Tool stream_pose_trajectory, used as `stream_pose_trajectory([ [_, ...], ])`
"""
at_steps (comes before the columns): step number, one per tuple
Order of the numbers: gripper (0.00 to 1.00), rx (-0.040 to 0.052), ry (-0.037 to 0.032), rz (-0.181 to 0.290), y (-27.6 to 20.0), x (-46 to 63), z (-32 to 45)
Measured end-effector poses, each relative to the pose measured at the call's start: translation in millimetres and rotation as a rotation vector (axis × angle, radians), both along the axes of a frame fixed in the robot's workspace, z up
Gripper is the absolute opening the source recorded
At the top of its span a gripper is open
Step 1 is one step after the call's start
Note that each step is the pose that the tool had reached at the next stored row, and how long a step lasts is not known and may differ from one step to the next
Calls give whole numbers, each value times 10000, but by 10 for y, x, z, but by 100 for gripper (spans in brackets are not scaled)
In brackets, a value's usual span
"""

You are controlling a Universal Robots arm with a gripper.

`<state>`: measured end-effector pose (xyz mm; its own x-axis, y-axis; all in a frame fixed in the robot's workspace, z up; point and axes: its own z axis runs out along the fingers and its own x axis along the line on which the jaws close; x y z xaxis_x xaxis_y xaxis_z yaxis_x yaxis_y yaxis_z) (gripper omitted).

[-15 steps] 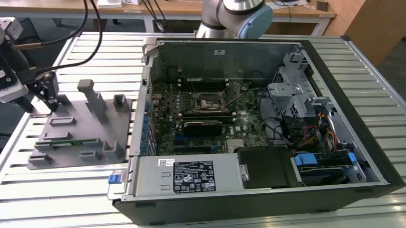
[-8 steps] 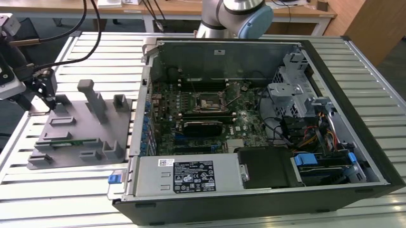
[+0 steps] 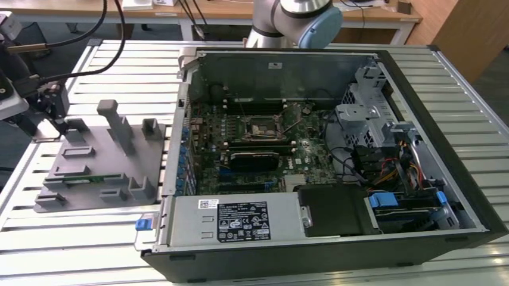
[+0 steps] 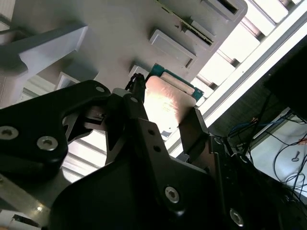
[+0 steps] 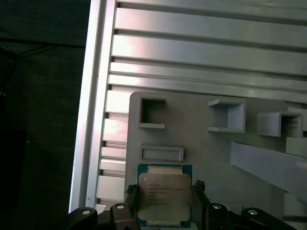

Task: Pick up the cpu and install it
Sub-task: 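Pick up the cpu and move it towards the insertion slot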

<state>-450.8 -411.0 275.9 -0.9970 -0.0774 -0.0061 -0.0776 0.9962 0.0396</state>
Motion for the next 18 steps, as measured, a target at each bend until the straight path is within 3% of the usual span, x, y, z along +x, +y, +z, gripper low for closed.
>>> stream_pose_trajectory([
  [18, 53, 0, 0, 0, 0, 0, 200],
])
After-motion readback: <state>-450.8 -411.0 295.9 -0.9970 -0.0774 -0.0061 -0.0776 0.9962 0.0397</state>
